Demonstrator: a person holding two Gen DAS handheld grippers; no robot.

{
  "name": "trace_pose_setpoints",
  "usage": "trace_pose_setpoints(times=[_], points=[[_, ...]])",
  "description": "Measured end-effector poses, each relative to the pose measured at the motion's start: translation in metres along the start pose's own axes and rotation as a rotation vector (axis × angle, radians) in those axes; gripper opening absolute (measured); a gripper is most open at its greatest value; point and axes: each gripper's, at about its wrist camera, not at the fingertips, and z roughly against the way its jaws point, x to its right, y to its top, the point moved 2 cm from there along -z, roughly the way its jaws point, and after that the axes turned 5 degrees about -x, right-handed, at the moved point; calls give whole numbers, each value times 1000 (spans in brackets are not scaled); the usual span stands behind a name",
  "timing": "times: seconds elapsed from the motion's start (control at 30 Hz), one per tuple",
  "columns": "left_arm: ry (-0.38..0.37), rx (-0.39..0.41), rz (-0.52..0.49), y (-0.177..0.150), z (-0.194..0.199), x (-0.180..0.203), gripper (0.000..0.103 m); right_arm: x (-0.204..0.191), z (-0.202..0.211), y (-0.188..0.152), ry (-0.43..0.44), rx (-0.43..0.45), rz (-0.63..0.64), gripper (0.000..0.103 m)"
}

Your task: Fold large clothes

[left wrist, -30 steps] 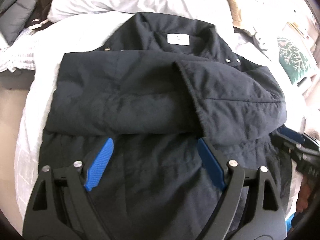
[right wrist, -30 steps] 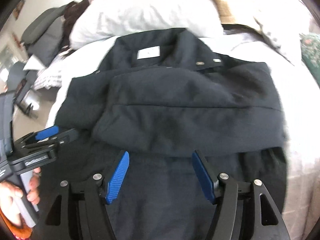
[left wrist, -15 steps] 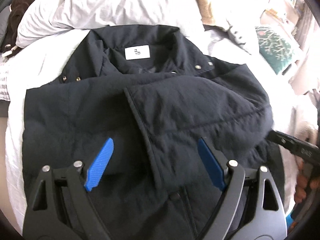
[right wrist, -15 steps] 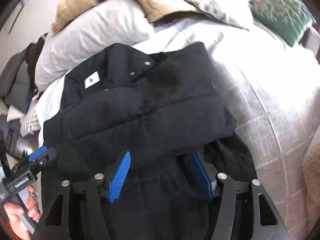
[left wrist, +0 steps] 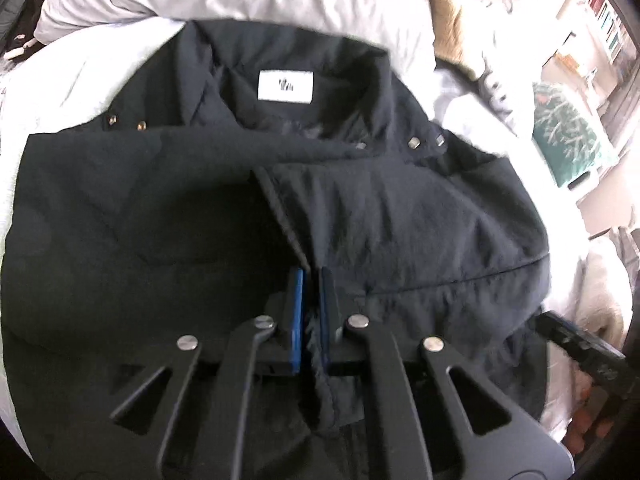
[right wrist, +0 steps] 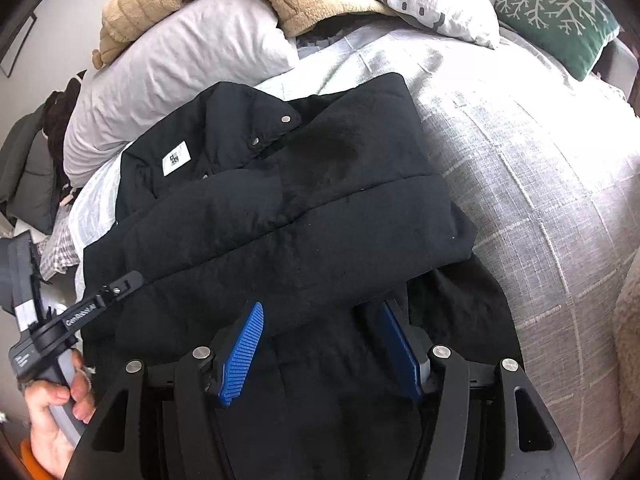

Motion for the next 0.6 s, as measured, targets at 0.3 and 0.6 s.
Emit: trace_pose_setpoints(times=[0.3,0.6], points=[[10,187,-23,11,66,-1,8,-2,6,-1,-20,25,6,62],[349,-44,-40,-1,-3,-56,33,-1,-3,-2,-51,3,20,63]])
